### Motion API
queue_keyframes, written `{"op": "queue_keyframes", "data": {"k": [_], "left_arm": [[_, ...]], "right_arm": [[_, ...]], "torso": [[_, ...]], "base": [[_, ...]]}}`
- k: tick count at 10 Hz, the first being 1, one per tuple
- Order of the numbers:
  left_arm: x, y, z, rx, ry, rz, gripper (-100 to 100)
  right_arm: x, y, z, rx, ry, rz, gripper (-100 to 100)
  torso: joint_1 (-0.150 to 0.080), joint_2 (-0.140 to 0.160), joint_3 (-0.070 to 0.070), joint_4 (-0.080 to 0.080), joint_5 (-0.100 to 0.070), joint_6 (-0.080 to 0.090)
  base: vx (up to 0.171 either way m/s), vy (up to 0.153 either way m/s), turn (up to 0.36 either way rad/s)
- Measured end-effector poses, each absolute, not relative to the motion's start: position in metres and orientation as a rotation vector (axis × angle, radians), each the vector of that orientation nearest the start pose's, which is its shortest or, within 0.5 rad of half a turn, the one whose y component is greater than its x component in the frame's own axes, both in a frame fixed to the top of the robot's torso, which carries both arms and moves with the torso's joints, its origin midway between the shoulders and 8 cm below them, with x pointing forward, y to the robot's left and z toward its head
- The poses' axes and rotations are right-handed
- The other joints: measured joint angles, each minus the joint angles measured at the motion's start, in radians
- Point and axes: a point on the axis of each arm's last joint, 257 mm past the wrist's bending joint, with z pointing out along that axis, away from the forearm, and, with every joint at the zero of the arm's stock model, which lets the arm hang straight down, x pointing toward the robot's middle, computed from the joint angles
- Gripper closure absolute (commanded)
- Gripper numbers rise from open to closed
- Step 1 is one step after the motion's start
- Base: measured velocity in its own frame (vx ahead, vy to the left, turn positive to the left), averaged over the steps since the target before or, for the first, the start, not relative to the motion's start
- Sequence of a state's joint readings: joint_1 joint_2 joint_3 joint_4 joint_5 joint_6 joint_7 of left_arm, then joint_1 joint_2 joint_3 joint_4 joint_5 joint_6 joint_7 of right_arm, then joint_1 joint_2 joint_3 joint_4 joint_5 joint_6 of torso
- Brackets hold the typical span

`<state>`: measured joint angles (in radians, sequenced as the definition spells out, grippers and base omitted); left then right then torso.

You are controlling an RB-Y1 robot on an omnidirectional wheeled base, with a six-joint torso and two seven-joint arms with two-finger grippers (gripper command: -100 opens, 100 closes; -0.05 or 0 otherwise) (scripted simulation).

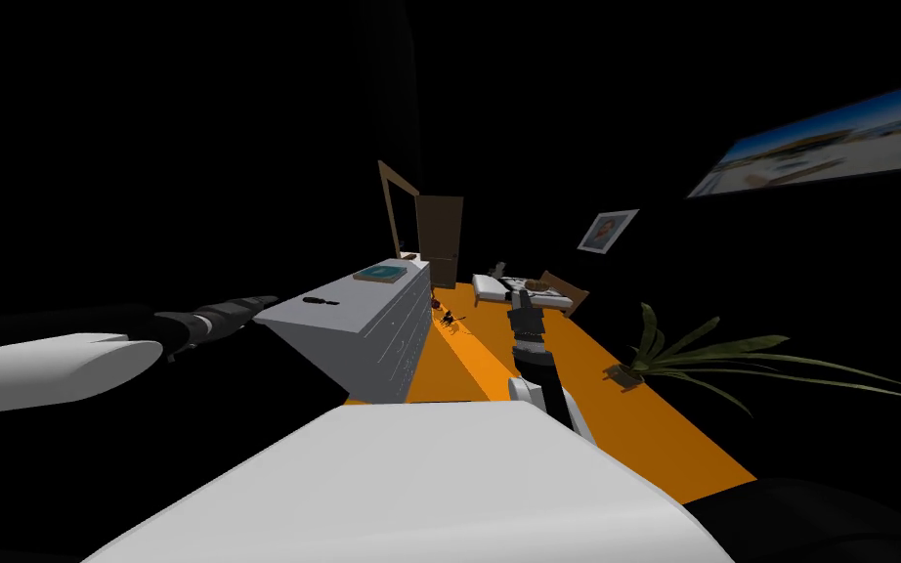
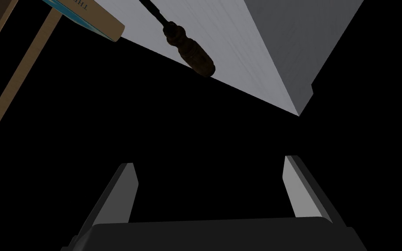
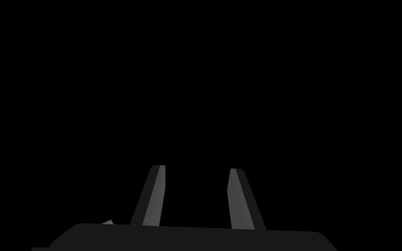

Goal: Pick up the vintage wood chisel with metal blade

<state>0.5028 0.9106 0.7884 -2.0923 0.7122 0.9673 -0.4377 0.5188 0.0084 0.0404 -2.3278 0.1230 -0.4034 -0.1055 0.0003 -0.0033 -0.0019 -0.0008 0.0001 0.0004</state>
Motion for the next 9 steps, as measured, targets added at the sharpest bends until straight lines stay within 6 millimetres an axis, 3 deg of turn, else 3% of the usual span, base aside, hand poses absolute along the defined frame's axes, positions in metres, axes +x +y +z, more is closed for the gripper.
{"op": "queue_keyframes", "data": {"k": [9], "left_arm": [[0.302, 0.655, -0.090, -1.343, 1.753, 0.048, -100]], "right_arm": [[0.353, -0.258, 0.020, 0.691, 0.693, 1.334, 0]], "torso": [[0.001, -0.001, -0.001, 0.000, 0.000, -0.001]], "base": [[0.049, 0.004, -0.080]]}}
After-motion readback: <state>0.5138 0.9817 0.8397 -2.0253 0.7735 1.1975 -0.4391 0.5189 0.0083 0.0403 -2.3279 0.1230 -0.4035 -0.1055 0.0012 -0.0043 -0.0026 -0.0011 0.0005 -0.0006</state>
